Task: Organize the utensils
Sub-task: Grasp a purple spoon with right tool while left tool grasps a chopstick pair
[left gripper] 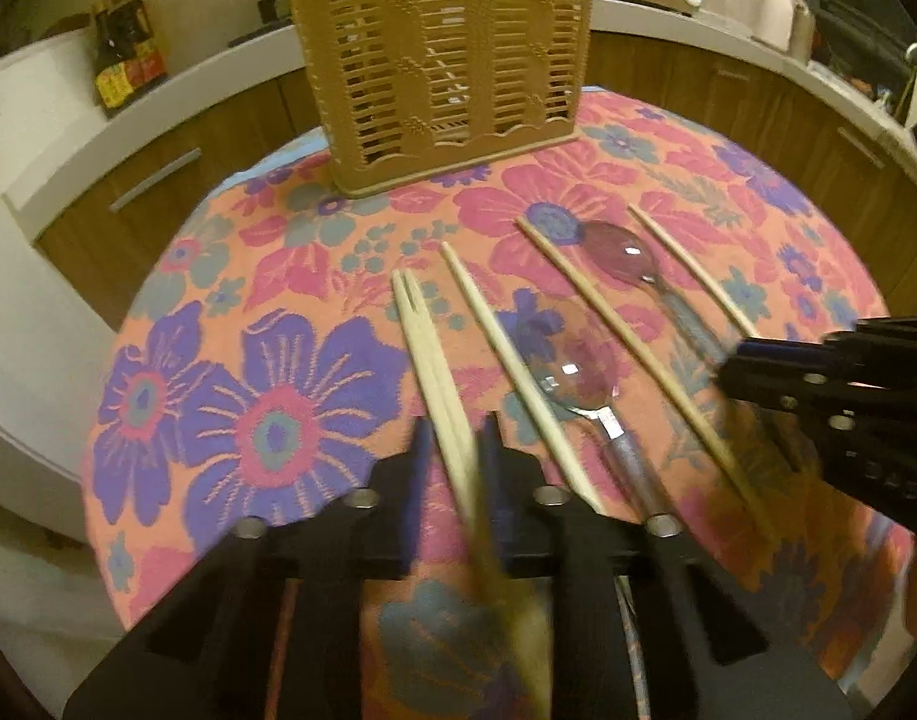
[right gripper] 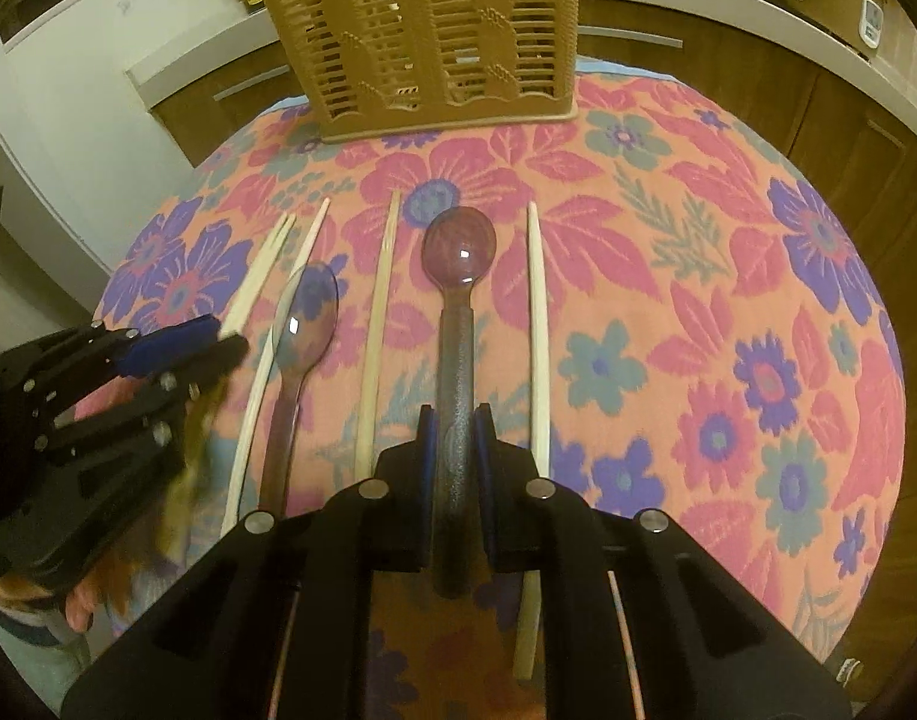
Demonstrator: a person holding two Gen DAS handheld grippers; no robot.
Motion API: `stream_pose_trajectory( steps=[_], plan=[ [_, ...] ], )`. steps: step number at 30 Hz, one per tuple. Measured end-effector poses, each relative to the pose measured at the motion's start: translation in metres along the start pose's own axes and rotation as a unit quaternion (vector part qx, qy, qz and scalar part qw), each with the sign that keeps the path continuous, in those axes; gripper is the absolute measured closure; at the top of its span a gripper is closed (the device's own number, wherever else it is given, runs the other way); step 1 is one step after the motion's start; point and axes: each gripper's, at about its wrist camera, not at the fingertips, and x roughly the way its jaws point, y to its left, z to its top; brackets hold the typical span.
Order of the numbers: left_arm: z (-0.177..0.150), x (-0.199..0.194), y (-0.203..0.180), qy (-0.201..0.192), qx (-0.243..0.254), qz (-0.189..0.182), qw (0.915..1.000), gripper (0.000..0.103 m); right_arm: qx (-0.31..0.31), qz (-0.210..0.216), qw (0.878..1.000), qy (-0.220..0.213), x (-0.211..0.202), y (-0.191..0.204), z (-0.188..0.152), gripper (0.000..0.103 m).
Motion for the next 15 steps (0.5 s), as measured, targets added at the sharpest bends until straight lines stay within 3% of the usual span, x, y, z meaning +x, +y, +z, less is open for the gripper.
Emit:
stream_pose_trajectory(
  steps=[4, 9, 11, 15],
  plan=[
    [-0.003, -0.003, 0.013, -0.001, -0.029, -0.024, 0.9993, 0.093, 0.010, 0.014, 1.000, 0.007, -0.005, -0.006, -0.007, 0.093],
    [-0.006, -0.004, 0.036, 0.011, -0.069, -0.088, 0.9937, 0.092, 0.012, 0.030, 0.999, 0.022, -0.002, -0.010, 0.000, 0.090],
    [-0.004, -0.003, 0.042, 0.018, -0.076, -0.107, 0.9911, 0.091, 0.011, 0.034, 0.999, 0.032, 0.001, -0.009, 0.009, 0.081],
    [0.005, -0.001, 0.043, 0.021, -0.061, -0.097, 0.9932, 0.084, 0.011, 0.027, 0.999, 0.046, 0.010, -0.010, 0.029, 0.078]
  ],
)
